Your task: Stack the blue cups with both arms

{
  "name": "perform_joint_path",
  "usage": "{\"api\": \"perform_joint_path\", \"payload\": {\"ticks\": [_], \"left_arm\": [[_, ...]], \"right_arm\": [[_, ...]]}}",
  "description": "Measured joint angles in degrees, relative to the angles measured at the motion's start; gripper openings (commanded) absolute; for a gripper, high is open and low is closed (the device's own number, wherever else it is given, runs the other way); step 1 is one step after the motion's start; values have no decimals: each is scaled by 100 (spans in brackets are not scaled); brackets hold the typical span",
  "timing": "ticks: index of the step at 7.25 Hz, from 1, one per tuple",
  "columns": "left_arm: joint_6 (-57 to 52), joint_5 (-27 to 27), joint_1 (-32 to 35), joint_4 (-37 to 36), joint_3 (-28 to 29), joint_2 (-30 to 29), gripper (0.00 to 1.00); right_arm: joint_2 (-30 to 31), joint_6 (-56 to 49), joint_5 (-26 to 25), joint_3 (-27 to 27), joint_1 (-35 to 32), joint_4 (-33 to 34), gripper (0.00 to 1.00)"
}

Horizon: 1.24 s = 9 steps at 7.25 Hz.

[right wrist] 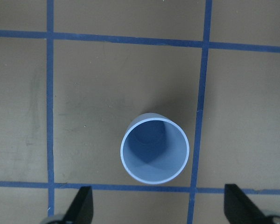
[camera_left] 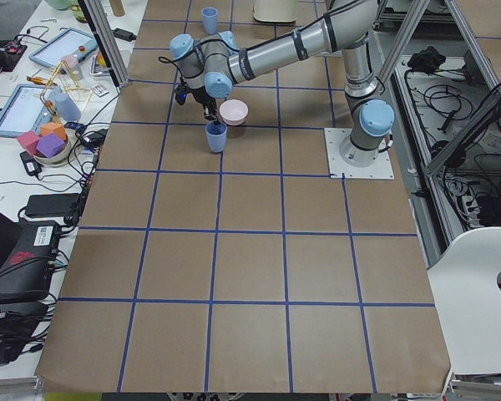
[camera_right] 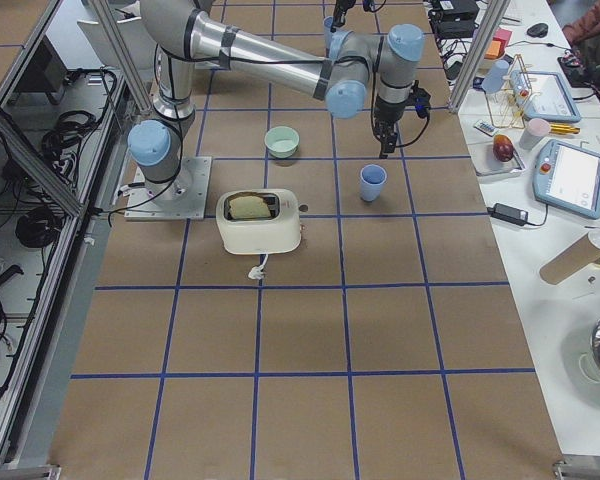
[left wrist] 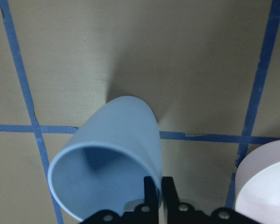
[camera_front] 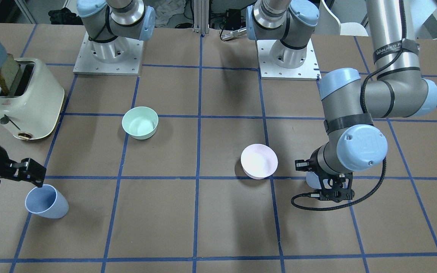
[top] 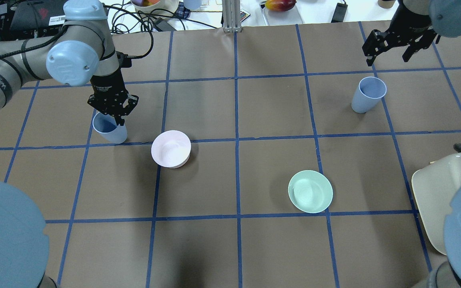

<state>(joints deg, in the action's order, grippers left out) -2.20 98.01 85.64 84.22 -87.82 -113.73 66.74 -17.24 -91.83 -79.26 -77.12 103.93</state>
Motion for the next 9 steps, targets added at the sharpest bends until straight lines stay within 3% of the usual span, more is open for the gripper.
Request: {"api": "perform_joint_path", "payload": {"ticks": [3, 5, 7, 9], "left_arm": [[352, -552, 365, 997, 231, 748, 0], [1567, -833, 1271, 1270, 190, 1090, 0], [3057, -899, 2347, 1143, 94, 1049, 0], [4214, -924, 3085, 350, -239, 928, 0]], "right_arm": [[-690, -807, 120, 347, 117, 186, 100], [-864, -1178, 246, 342, 300, 198, 100], [-973, -1376, 248, 301, 414, 137, 100], [-1005, -1407, 257, 170, 434, 28, 95]]}}
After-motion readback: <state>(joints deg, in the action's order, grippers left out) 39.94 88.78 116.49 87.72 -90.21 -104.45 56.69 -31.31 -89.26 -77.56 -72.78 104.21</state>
